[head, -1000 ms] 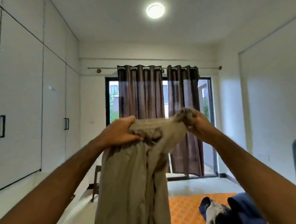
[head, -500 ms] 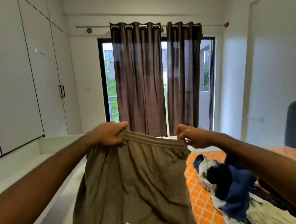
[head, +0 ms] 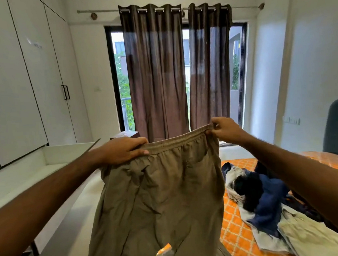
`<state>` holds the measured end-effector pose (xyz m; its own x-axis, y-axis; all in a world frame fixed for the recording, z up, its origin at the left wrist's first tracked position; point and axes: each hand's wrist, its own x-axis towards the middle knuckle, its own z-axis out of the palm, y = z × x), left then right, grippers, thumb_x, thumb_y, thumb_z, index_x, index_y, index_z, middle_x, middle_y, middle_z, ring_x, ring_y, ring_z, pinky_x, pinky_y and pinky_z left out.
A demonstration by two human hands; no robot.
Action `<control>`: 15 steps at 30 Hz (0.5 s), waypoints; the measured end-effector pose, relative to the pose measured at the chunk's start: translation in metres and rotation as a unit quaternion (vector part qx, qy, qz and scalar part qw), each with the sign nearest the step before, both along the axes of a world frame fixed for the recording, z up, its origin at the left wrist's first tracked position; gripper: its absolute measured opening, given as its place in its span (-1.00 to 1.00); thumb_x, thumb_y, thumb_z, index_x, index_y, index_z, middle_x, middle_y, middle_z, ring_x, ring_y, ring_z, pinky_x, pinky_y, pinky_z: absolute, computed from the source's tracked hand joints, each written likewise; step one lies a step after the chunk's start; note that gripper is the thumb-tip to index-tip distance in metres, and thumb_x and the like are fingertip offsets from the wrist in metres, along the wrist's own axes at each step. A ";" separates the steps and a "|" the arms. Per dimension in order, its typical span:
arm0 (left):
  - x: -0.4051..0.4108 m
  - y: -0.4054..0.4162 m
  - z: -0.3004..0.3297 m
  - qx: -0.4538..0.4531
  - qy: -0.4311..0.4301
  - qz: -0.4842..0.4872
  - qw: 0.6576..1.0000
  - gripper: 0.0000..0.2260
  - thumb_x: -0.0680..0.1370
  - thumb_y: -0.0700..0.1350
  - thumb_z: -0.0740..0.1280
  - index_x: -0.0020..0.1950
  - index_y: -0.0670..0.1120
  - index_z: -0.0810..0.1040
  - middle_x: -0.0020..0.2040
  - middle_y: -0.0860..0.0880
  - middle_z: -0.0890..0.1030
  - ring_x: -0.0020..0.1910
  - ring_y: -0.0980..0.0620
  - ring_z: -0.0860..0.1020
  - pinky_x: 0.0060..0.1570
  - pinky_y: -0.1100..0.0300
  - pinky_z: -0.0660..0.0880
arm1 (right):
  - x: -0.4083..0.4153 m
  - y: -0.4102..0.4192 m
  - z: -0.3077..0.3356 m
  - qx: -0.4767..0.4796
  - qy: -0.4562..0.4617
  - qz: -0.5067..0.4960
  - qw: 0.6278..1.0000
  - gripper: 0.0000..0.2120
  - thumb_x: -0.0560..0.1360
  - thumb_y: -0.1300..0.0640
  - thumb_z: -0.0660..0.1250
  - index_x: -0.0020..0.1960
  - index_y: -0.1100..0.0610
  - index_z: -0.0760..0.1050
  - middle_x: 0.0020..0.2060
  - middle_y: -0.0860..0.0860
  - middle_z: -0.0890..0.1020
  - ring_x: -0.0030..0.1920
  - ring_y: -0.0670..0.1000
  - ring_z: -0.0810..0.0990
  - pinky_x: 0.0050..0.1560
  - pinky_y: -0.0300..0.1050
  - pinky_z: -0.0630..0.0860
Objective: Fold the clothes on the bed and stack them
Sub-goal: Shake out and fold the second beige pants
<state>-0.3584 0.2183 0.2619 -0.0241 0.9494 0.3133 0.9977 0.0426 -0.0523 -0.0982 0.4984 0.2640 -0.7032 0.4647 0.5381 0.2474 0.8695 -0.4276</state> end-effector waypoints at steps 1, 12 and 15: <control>0.000 0.000 -0.002 -0.012 -0.017 -0.002 1.000 -0.76 0.60 0.24 0.20 0.10 0.12 0.47 -0.04 0.09 0.61 -0.09 0.17 0.56 -0.15 0.40 0.37 | 0.001 0.000 -0.001 -0.049 0.011 0.015 0.999 -0.81 0.52 0.21 0.42 -0.21 0.12 0.44 -0.27 0.06 0.54 -0.22 0.02 0.50 -0.16 -0.02 0.47; 0.008 0.009 -0.050 -0.076 -0.156 0.007 0.985 -0.59 0.39 0.26 0.50 -0.01 0.02 0.48 -0.08 0.07 0.58 -0.11 0.12 0.54 -0.07 0.14 0.55 | 0.007 -0.034 -0.018 -0.443 0.123 0.201 0.865 -0.79 0.42 0.42 0.18 -0.04 0.16 0.42 -0.19 0.07 0.50 -0.16 0.02 0.49 -0.09 -0.11 0.45; 0.021 0.005 -0.049 -0.035 -0.121 0.010 0.992 -0.55 0.39 0.53 0.20 -0.02 0.21 0.49 -0.10 0.21 0.56 -0.11 0.23 0.54 -0.10 0.28 0.45 | 0.011 -0.035 -0.020 -0.445 0.086 0.214 0.865 -0.73 0.41 0.22 0.44 0.03 0.13 0.40 -0.15 0.04 0.51 -0.16 -0.02 0.54 -0.11 -0.13 0.50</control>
<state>-0.3376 0.2235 0.2134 -0.1094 0.9671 0.2297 0.9803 0.0667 0.1861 -0.0870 0.4637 0.2438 -0.8589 0.4650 0.2146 -0.1493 0.1734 -0.9735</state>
